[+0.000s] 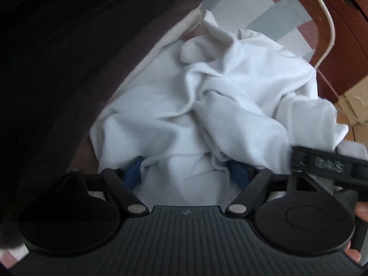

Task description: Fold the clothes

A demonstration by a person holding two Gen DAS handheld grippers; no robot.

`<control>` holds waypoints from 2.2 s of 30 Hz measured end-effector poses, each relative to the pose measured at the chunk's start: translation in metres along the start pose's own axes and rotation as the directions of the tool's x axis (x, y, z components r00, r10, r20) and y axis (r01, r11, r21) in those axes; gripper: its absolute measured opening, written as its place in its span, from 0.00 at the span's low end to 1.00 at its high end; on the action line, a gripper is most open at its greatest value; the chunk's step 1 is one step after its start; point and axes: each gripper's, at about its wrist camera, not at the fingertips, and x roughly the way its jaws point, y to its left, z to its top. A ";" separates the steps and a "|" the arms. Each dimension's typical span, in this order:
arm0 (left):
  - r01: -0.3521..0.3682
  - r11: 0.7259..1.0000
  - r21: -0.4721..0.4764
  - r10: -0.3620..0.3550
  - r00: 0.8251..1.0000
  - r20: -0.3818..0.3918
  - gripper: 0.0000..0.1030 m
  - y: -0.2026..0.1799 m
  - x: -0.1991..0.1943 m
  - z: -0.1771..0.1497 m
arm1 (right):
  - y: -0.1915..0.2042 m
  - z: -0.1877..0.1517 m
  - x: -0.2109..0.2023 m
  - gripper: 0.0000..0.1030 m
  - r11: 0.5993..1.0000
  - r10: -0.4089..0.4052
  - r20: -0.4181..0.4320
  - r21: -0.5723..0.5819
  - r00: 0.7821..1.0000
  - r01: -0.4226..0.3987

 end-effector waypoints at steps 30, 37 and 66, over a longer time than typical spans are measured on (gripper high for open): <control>0.054 0.978 0.201 -0.147 0.863 0.483 0.20 -0.056 -0.241 0.054 | 0.119 0.080 -0.205 0.40 0.775 0.626 0.254 -0.307 0.737 -0.553; -0.077 0.996 0.047 0.021 0.703 0.711 0.21 0.002 -0.398 0.044 | 0.298 0.085 -0.306 0.40 0.548 0.764 0.121 -0.639 0.634 -0.539; -0.111 0.551 -0.827 0.593 0.749 0.294 0.48 0.444 -0.531 -0.227 | 0.653 -0.096 -0.062 0.46 0.489 0.207 -0.279 -0.800 0.938 -0.346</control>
